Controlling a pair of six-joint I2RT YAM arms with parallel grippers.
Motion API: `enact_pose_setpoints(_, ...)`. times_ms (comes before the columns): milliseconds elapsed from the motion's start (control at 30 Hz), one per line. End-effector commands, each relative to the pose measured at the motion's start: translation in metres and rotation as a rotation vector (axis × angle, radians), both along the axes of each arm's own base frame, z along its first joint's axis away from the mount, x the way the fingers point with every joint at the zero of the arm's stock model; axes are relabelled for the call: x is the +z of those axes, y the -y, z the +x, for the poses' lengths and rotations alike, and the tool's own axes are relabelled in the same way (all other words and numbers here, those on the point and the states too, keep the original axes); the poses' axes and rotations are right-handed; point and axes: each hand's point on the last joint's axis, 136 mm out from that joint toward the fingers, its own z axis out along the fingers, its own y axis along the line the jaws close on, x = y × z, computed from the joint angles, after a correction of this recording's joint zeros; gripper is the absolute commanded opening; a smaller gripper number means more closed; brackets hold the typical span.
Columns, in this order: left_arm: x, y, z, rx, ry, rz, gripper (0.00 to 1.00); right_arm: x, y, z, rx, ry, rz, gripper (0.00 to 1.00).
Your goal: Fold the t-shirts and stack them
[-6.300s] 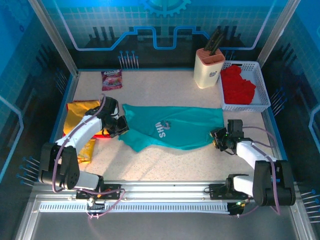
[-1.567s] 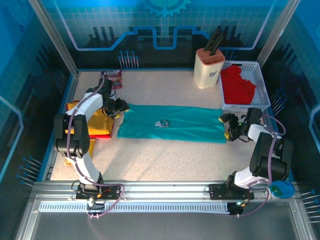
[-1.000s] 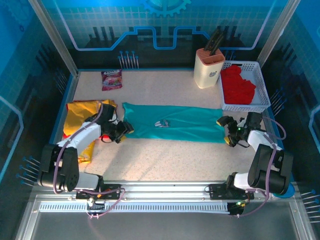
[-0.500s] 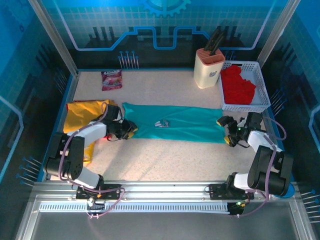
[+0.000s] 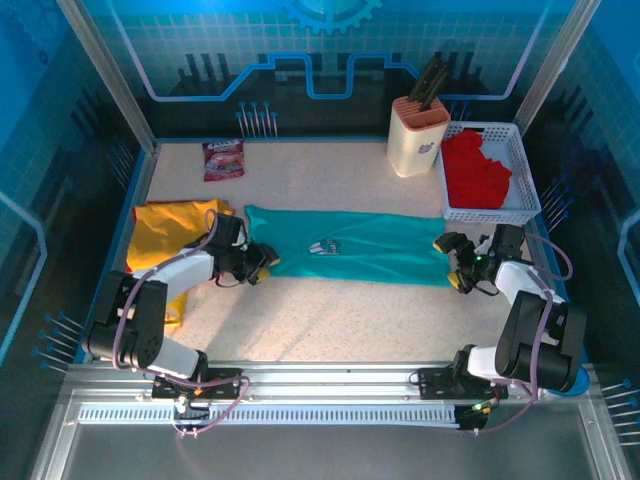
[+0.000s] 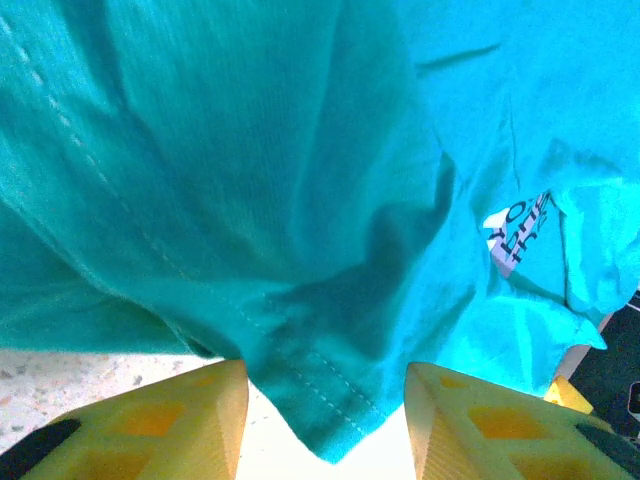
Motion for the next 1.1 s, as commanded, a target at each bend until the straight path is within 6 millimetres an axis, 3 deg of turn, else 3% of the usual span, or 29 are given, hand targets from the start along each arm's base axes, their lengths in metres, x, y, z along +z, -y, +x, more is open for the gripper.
enact_pose_setpoints(0, -0.002, 0.002, -0.006, 0.008, -0.019, 0.001, 0.47, -0.001, -0.006, 0.0, 0.027, 0.001, 0.022, 0.97)
enact_pose_setpoints(200, -0.008, 0.001, 0.002, 0.003, -0.019, 0.027, 0.46, 0.0, -0.006, 0.0, 0.03, 0.005, 0.023, 0.97)
enact_pose_setpoints(733, 0.009, 0.006, 0.027, -0.006, 0.03, 0.032, 0.2, 0.005, -0.004, 0.002, 0.029, 0.013, 0.025, 0.96)
enact_pose_setpoints(900, 0.011, 0.008, 0.033, -0.02, 0.034, 0.033, 0.0, 0.003, -0.005, 0.002, 0.031, 0.009, 0.034, 0.96)
enact_pose_setpoints(1067, 0.017, 0.008, 0.039, -0.057, 0.04, 0.067, 0.0, 0.002, -0.003, 0.001, 0.029, 0.009, 0.035, 0.96)
